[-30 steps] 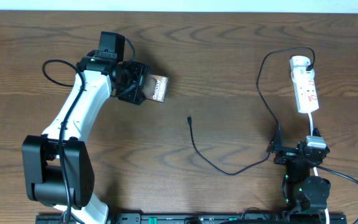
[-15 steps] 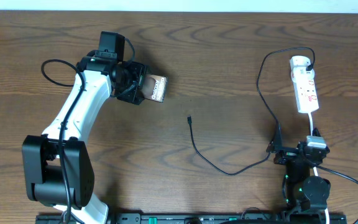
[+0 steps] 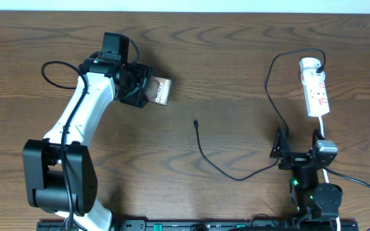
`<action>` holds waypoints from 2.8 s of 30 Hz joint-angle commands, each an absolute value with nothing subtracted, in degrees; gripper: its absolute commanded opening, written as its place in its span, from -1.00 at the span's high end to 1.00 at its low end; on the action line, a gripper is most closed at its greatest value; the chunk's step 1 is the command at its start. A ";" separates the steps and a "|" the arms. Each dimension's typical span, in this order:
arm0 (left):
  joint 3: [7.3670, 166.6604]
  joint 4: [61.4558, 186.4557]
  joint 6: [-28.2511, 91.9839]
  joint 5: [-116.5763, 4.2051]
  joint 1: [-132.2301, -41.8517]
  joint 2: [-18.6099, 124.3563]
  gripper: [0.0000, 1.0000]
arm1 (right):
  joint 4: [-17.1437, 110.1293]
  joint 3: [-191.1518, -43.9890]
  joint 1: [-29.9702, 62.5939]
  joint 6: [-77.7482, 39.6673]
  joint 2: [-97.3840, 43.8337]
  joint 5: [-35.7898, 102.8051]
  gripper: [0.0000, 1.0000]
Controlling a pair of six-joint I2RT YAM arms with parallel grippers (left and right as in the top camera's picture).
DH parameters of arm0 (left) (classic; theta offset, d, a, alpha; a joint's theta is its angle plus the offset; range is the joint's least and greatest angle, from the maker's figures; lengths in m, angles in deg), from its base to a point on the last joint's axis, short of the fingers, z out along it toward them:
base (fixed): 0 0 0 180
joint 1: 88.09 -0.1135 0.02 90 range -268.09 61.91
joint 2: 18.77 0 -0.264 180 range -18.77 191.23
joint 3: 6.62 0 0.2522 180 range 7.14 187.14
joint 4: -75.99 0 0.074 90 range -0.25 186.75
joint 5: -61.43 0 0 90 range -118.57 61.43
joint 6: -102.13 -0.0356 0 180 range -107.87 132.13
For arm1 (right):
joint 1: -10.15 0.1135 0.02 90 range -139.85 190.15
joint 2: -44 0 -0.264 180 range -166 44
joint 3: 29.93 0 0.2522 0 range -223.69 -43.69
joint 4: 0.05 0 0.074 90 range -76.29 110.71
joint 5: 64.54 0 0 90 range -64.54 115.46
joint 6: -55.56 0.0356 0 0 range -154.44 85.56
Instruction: Plug charger to phone and switch on socket
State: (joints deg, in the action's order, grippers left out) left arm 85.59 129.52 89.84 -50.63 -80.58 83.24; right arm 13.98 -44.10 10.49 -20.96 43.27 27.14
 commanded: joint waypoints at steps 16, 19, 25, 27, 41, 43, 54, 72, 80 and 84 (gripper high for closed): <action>86.95 129.26 88.25 -50.59 -80.69 81.52 0.19 | 7.25 -57.08 10.84 -14.78 19.59 37.93 -0.99; 86.95 129.28 88.27 -50.59 -80.69 81.52 0.19 | 7.25 -61.08 10.84 -16.37 12.86 40.29 -0.98; 86.95 129.28 88.27 -50.59 -80.69 81.52 0.20 | 9.59 -70.98 10.84 -19.54 -0.34 51.73 -0.98; 86.95 129.26 88.29 -50.61 -80.69 81.52 0.20 | 11.45 -75.14 10.84 -19.54 -5.32 55.99 -0.98; 86.95 128.43 88.36 -55.40 -80.69 81.52 0.20 | 9.89 -93.15 11.25 -16.20 -29.71 78.50 -0.99; 86.95 128.38 88.53 -56.78 -80.69 81.52 0.20 | 9.81 -93.15 11.62 -16.02 -30.72 78.54 -0.99; 86.95 127.55 93.05 -68.03 -80.69 81.52 0.21 | 9.74 -93.12 13.28 -6.39 -37.52 72.10 -0.79; 86.93 123.90 93.05 -54.57 -74.42 81.52 0.27 | 2.02 -93.15 29.39 4.96 -41.93 55.51 -0.68; 86.93 123.44 93.12 -52.91 -71.69 81.52 0.27 | -0.25 -93.15 32.74 4.28 -44.53 54.57 -0.67; 86.93 123.46 93.89 -52.97 -71.53 81.52 0.27 | -0.14 -93.15 35.25 4.06 -44.69 50.94 -0.64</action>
